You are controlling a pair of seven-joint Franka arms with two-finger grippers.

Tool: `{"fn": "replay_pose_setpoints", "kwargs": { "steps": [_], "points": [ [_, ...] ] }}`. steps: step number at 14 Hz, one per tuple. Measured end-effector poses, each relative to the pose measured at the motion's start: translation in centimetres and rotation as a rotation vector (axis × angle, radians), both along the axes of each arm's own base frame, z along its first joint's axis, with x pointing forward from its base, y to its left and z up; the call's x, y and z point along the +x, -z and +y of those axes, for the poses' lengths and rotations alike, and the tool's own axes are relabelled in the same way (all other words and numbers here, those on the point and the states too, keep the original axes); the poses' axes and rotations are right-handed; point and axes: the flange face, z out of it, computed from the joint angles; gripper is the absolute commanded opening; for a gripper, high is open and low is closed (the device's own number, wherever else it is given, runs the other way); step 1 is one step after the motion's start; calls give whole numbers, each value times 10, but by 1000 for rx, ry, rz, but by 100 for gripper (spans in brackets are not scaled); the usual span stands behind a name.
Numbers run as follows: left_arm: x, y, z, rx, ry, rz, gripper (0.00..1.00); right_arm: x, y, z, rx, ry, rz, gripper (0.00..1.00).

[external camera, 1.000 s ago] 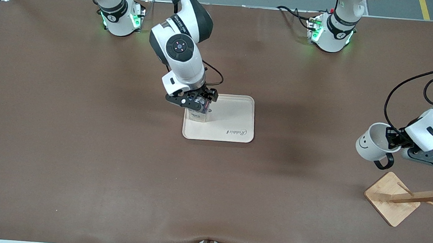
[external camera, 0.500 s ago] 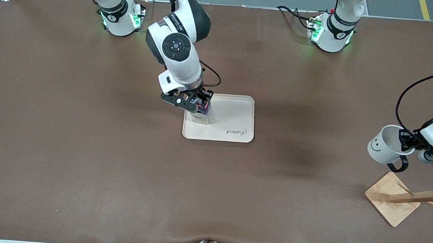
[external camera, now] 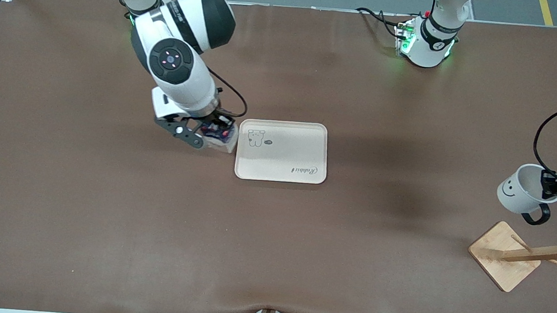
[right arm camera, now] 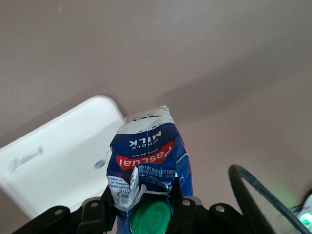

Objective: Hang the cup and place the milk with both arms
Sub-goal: 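Hook the mug handle onto the stand peg while the right gripper carries milk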

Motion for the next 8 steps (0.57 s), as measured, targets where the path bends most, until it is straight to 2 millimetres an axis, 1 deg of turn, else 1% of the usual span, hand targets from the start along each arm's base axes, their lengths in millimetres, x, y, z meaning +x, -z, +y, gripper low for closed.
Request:
{"fn": "replay_pose_setpoints", "kwargs": {
  "steps": [2, 3, 4, 5, 6, 8],
  "points": [
    [7, 1, 6, -2, 13, -5, 0, 8, -11, -31, -45, -36, 3, 0],
    [10, 1, 7, -4, 15, -7, 0, 14, -18, -51, -42, -56, 9, 0],
    [12, 2, 7, -5, 15, -9, 0, 20, -25, -77, -32, -72, 14, 0],
    [13, 1, 8, -5, 13, -12, 0, 27, -31, -106, -24, -90, 16, 0],
    [14, 0, 11, -5, 10, -16, 0, 32, -35, -141, -21, -113, 22, 0],
    [14, -3, 21, -3, 16, -20, 0, 36, -32, -210, -28, -134, 47, 0]
  ]
}}
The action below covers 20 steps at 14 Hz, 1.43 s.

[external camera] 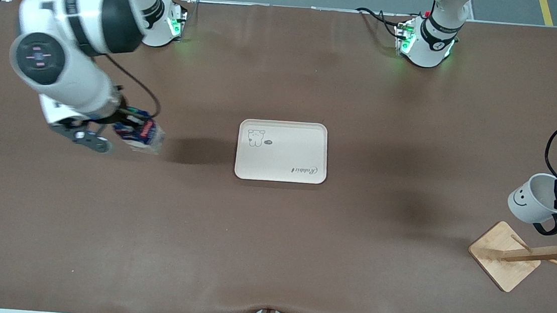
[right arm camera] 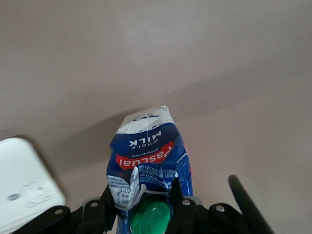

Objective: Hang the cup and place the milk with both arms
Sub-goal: 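Hook the mug handle onto the stand peg while the right gripper carries milk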

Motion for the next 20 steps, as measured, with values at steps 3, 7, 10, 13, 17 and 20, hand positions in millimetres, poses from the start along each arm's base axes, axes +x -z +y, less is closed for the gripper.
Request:
{"fn": "replay_pose_setpoints", "kwargs": {
  "steps": [3, 7, 10, 13, 17, 20],
  "points": [
    [-2, 0, 16, 1, 2, 2, 0, -4, 22, -67, 7, 1, 42, 0],
    [0, 6, 32, 0, 15, 9, 0, -20, 68, -159, 59, -23, 25, 0],
    [3, 9, 43, -1, 22, 8, 0, -52, 108, -190, 80, -18, 9, 0],
    [6, 16, 48, -5, 16, 12, 0, -70, 122, -185, 87, -26, 1, 0],
    [12, 25, 58, -9, 6, 6, 6, -81, 131, -181, 92, -32, 21, 20],
    [18, 26, 59, -8, 6, -15, 50, -83, 135, -180, 99, -62, 28, 84]
  ]
}}
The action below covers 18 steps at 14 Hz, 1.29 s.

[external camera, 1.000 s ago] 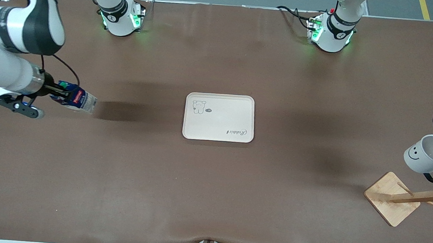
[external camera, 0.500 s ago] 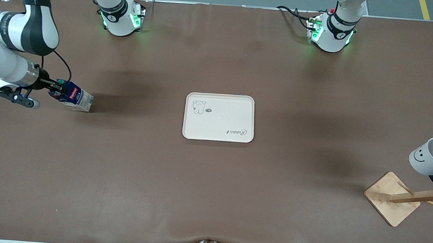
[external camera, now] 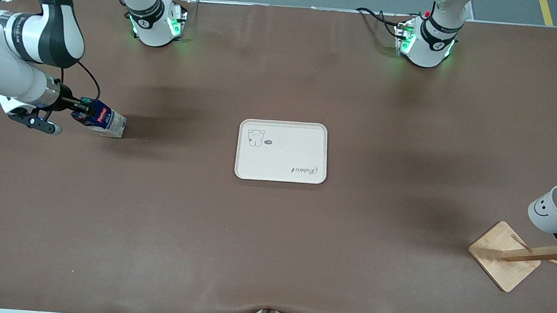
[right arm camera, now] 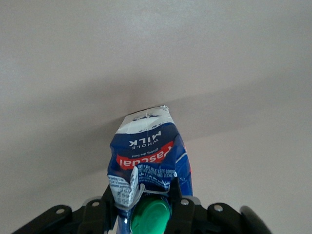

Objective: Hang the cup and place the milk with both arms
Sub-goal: 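Hook the mug handle onto the stand peg while the right gripper carries milk, then release the mug with the left gripper while the right gripper sets milk down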

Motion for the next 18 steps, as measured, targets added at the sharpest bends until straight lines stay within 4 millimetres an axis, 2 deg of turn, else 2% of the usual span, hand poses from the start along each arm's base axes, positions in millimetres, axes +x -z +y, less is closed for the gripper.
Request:
{"fn": "replay_pose_setpoints", "kwargs": {
  "steps": [1, 2, 3, 9, 11, 12, 14, 16, 18],
  "points": [
    [1, -1, 0, 1, 1, -5, 68, 0, 0, 0, 2, -9, 0, 96],
    [2, -3, -1, 2, 2, -10, 93, 0, 0, 0, 4, -16, 0, 100],
    [2, -5, -2, 2, 3, -14, 100, 0, 0, 0, 4, -19, 0, 100],
    [6, -12, -13, -15, 10, -28, 100, 0, 0, 0, 6, -25, -2, 100],
    [4, -15, -17, -41, -20, -20, 100, 4, -8, 0, 8, -40, -11, 100],
    [3, -16, -18, -48, -49, -12, 100, 8, -20, -1, 12, -54, 4, 100],
    [0, -22, -23, -57, -120, -7, 100, 21, -62, -4, 17, -70, 42, 100],
    [-4, -31, -39, -71, -176, 10, 100, 44, -109, -7, 11, -77, 28, 100],
    [-10, -41, -59, -83, -237, 32, 100, 67, -142, -8, 1, -80, 7, 100]
  ]
}}
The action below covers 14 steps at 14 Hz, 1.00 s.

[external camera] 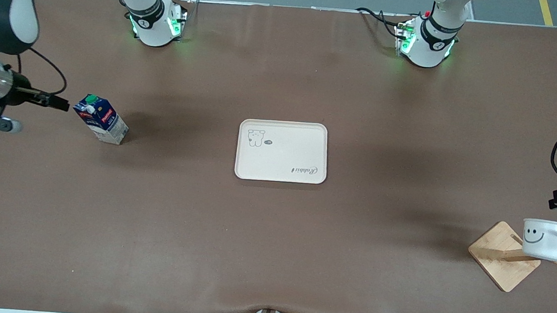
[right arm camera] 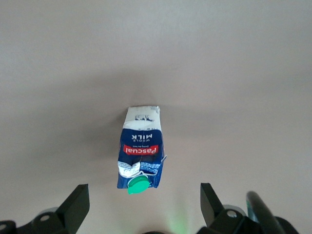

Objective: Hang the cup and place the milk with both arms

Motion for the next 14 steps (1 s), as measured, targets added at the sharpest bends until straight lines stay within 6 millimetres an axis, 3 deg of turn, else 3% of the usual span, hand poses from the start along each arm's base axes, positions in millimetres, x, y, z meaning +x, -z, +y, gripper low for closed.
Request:
{"fn": "replay_pose_setpoints", "kwargs": {
  "steps": [3, 5, 9, 12, 14],
  "points": [
    [-11, -15, -36, -17, -87, 47, 100, 25, -53, 1, 24, 15, -79, 100],
    [-19, -26, -60, -20, -122, 68, 100, 30, -81, -2, 52, 31, -129, 100],
    [-28, -42, -78, -16, -122, 75, 100, 27, -94, -6, 100, -90, -126, 100],
    [-31, -41, -77, -14, -123, 96, 100, 17, -95, -41, 162, -228, -130, 100],
    [-32, -42, -77, -13, -124, 100, 100, 6, -104, -48, 183, -242, -148, 100]
  ]
}}
